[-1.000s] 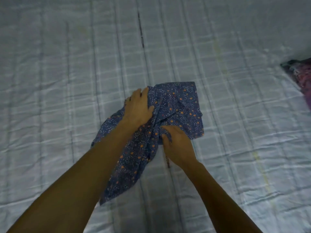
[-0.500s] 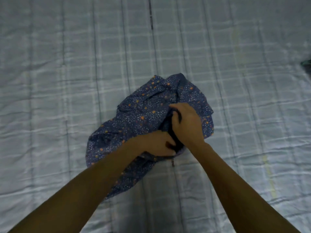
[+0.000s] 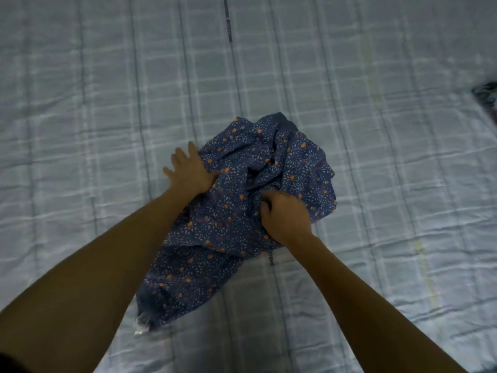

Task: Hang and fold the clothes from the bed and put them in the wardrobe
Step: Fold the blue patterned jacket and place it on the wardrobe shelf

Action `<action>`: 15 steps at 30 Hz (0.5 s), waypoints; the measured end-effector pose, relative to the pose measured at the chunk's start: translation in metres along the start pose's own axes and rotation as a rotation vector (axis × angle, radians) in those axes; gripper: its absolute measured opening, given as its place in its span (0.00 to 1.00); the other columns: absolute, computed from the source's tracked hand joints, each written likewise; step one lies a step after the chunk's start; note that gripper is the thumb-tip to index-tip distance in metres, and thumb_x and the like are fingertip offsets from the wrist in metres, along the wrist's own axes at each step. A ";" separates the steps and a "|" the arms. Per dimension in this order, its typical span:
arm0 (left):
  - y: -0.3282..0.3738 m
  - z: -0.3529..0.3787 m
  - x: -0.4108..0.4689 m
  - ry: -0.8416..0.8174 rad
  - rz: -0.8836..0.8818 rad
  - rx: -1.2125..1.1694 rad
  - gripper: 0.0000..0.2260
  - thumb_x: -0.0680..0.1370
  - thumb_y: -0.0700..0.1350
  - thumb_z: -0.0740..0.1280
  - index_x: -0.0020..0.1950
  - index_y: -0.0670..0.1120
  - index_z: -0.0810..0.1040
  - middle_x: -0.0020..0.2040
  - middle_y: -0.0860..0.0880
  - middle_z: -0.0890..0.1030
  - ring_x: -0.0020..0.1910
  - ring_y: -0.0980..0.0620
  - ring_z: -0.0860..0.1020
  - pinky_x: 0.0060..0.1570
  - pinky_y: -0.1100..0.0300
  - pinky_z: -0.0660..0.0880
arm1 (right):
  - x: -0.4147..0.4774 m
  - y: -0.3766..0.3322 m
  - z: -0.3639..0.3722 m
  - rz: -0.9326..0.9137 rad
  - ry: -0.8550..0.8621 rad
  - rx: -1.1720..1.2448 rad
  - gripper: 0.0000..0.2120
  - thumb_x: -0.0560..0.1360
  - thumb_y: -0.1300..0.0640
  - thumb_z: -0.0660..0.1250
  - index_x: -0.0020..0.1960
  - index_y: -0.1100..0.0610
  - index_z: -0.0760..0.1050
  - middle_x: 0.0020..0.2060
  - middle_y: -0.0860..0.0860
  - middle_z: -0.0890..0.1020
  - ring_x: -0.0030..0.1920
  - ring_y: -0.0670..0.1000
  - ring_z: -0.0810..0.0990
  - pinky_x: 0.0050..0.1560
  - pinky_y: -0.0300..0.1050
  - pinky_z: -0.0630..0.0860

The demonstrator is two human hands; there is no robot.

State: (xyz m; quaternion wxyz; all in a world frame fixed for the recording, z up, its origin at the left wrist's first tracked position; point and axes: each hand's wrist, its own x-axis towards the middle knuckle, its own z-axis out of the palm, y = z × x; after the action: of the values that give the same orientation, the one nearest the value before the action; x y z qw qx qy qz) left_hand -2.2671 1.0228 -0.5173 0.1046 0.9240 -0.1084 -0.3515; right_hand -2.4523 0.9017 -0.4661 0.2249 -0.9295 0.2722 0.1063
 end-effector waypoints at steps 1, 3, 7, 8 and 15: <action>-0.012 0.010 0.001 -0.051 -0.035 -0.041 0.44 0.74 0.57 0.69 0.77 0.42 0.44 0.74 0.34 0.55 0.72 0.35 0.58 0.68 0.38 0.56 | 0.002 -0.001 0.001 -0.019 0.042 0.053 0.11 0.77 0.58 0.61 0.55 0.58 0.79 0.45 0.57 0.82 0.41 0.60 0.79 0.40 0.47 0.72; -0.028 0.023 -0.006 -0.077 0.007 -0.013 0.37 0.75 0.49 0.69 0.75 0.37 0.52 0.65 0.31 0.67 0.63 0.33 0.69 0.61 0.41 0.68 | 0.006 -0.004 0.002 -0.049 0.081 0.122 0.13 0.77 0.60 0.62 0.59 0.60 0.79 0.46 0.59 0.82 0.41 0.60 0.80 0.41 0.50 0.76; -0.030 0.006 -0.026 0.005 0.174 0.008 0.13 0.75 0.42 0.66 0.57 0.38 0.75 0.53 0.37 0.79 0.51 0.37 0.77 0.46 0.50 0.73 | 0.003 -0.019 -0.002 -0.065 0.086 0.181 0.13 0.78 0.61 0.61 0.61 0.60 0.77 0.51 0.59 0.81 0.47 0.60 0.78 0.49 0.52 0.75; -0.029 -0.004 -0.032 0.052 0.233 -0.009 0.11 0.75 0.40 0.64 0.56 0.39 0.77 0.51 0.38 0.80 0.50 0.37 0.77 0.45 0.51 0.73 | 0.000 -0.023 -0.005 -0.070 0.086 0.187 0.13 0.78 0.60 0.61 0.62 0.60 0.76 0.53 0.59 0.81 0.49 0.59 0.78 0.51 0.52 0.75; 0.019 -0.107 -0.110 0.278 0.663 0.008 0.15 0.79 0.44 0.61 0.64 0.50 0.77 0.47 0.42 0.74 0.45 0.40 0.76 0.41 0.53 0.72 | -0.025 -0.075 -0.079 -0.100 0.245 0.201 0.19 0.77 0.58 0.62 0.67 0.61 0.69 0.60 0.59 0.75 0.54 0.60 0.76 0.52 0.54 0.75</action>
State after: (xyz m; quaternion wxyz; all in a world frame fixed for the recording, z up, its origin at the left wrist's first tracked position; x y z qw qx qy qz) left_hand -2.2779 1.0475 -0.3649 0.2230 0.8780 -0.3884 -0.1690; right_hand -2.4254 0.9316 -0.3621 0.2870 -0.9207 0.2603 -0.0471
